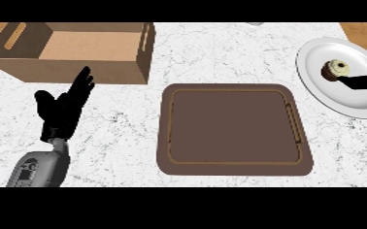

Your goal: Pick the cupcake from the tray and place it in the plate

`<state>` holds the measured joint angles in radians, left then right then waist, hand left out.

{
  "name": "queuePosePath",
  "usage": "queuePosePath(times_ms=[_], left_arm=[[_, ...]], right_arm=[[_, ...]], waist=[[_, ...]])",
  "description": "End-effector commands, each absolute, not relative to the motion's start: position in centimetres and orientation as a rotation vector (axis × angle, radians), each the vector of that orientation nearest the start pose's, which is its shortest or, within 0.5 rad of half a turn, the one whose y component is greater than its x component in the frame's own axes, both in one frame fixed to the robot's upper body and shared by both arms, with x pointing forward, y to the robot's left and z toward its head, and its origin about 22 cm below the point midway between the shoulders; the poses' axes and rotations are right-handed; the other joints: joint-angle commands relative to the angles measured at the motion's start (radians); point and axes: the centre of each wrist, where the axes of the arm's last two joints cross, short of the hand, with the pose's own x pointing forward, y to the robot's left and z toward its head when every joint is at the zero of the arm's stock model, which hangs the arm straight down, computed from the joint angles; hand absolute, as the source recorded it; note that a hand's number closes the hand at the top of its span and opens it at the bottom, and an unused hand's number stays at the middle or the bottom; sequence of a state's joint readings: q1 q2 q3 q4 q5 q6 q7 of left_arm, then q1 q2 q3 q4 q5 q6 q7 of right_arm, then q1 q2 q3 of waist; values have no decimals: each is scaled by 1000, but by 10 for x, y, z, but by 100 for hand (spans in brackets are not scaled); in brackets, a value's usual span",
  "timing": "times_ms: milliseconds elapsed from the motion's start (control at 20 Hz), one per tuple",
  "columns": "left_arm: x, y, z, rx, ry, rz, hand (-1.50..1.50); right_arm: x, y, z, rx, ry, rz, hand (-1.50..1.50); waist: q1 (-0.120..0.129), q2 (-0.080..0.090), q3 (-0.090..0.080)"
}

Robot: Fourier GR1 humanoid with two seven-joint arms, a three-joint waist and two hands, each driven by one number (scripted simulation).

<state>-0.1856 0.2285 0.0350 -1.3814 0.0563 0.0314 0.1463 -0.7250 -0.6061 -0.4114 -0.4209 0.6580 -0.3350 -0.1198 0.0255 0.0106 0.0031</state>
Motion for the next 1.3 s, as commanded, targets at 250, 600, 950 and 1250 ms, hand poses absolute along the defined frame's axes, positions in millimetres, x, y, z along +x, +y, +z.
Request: queuePosePath(times_ms=[250, 600, 950, 1250], left_arm=[[274, 283, 15, 165, -1402, -88, 0], [283, 287, 22, 186, -1391, -74, 0], [279, 290, 10, 184, -1399, -64, 0], [278, 307, 30, 175, -1410, -88, 0]], right_arm=[[376, -428, 78, -1045, -1722, 141, -150], [381, -435, 110, -748, -1668, -144, -150], [346, -464, 98, -599, -1673, -165, -150], [317, -502, 83, -648, -1703, -158, -150]], waist=[[-15, -14, -1], [-40, -18, -4], [-36, -15, -4], [-19, -10, -3]])
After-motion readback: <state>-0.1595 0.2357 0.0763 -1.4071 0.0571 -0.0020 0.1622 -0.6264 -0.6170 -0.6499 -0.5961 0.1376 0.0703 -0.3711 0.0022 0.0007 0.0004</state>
